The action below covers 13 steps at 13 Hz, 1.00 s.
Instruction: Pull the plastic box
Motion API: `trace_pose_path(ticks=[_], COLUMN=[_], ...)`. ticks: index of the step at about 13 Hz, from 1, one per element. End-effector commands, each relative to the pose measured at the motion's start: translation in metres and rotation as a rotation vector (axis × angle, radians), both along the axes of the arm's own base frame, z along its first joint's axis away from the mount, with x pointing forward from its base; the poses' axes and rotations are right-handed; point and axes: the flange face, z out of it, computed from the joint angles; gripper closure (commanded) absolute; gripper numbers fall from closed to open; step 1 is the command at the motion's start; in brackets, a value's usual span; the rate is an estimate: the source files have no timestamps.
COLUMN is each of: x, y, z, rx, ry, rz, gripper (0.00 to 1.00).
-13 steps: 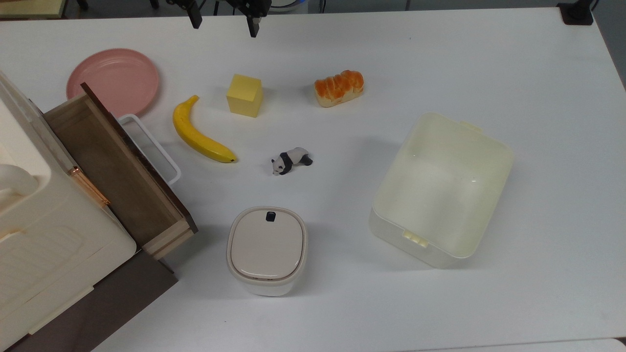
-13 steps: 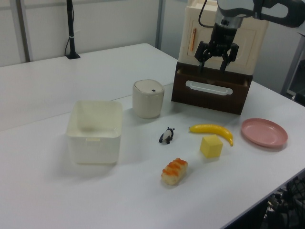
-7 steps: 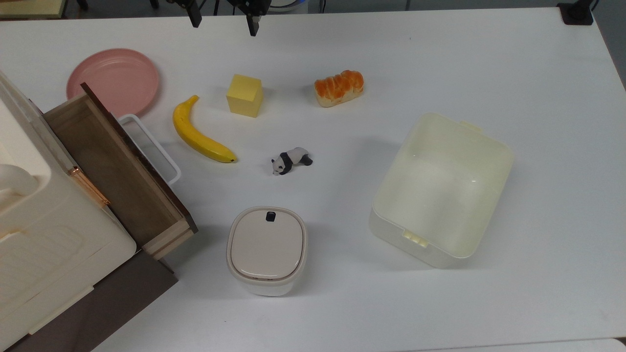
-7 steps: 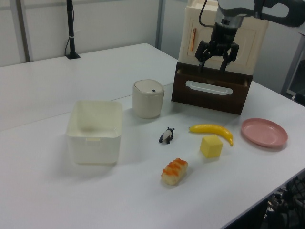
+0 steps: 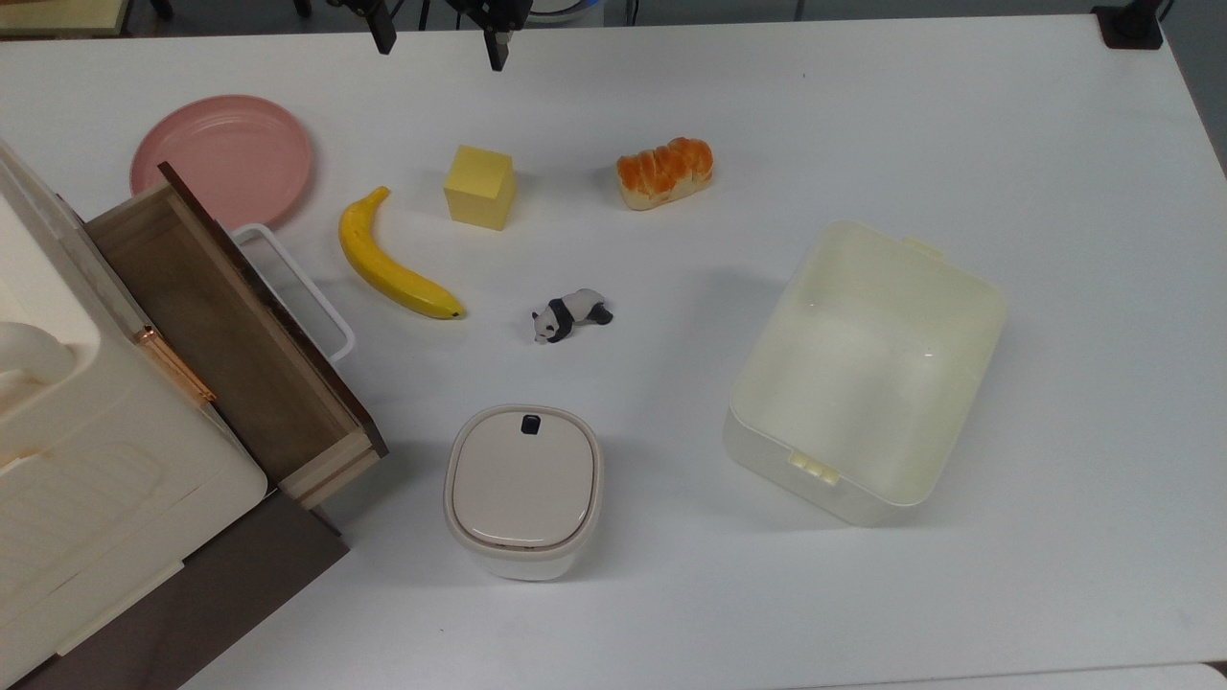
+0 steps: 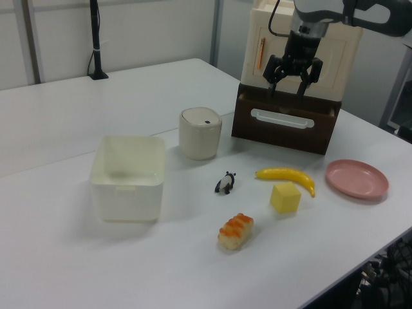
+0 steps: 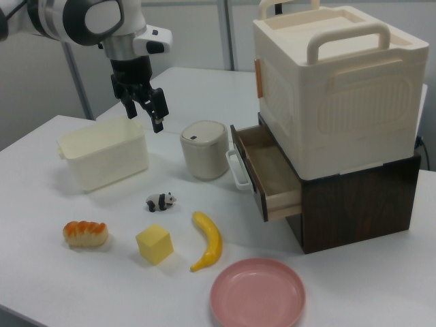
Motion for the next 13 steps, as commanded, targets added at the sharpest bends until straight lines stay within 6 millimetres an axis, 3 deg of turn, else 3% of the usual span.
trace_pose_path(ticks=[1, 5, 10, 13], x=[-0.008, -0.004, 0.010, 0.039], y=[0.007, 0.036, 0.113, 0.170], z=[-0.003, -0.005, -0.008, -0.022], rx=[0.023, 0.013, -0.028, -0.056], ry=[-0.014, -0.030, -0.125, -0.258], rz=[0.024, 0.248, 0.679, 0.882], gripper=[0.00, 0.00, 0.00, 0.00])
